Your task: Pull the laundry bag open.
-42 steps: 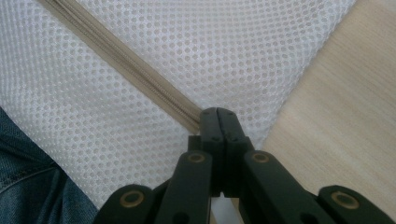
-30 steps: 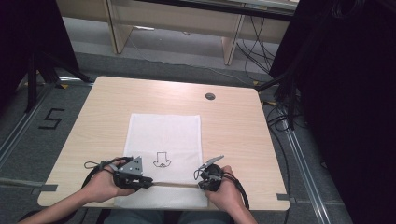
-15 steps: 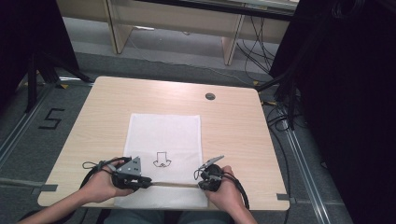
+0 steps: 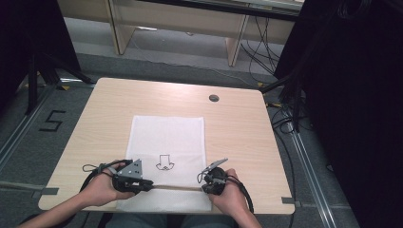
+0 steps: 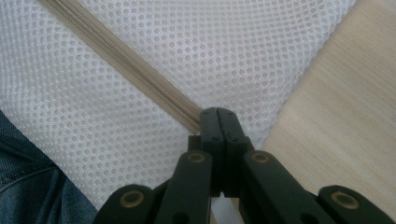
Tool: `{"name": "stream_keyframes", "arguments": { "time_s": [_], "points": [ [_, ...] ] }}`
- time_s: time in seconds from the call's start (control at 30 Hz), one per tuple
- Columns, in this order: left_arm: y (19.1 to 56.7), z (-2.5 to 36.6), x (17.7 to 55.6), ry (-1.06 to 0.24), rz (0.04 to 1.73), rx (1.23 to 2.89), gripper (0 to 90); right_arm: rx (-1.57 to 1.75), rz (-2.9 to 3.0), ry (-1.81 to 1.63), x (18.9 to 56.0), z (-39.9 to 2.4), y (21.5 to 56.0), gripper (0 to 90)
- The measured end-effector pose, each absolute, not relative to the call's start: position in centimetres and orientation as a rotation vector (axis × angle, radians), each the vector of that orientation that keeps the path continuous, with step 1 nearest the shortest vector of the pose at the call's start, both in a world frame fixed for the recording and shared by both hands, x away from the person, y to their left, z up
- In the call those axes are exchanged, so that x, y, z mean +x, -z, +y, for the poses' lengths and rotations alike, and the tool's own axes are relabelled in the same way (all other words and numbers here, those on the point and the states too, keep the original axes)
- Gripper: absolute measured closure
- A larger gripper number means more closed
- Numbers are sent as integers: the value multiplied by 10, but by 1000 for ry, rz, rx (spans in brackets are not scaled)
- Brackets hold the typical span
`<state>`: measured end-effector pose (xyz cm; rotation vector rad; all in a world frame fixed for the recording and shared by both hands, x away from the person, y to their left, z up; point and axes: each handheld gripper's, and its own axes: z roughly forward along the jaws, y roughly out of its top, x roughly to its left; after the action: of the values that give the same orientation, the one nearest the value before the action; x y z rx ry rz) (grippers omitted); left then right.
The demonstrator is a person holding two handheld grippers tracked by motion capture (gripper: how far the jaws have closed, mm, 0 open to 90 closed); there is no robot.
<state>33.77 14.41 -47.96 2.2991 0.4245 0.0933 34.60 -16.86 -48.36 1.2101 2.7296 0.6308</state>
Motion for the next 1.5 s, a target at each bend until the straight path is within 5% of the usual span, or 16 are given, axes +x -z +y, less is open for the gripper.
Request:
{"name": "stream_keyframes", "arguments": {
  "time_s": [1.5],
  "points": [
    [481, 158, 338, -117, 454, 2303, 818, 1230, 2721, -625, 345, -168, 483, 900]
  ]
}}
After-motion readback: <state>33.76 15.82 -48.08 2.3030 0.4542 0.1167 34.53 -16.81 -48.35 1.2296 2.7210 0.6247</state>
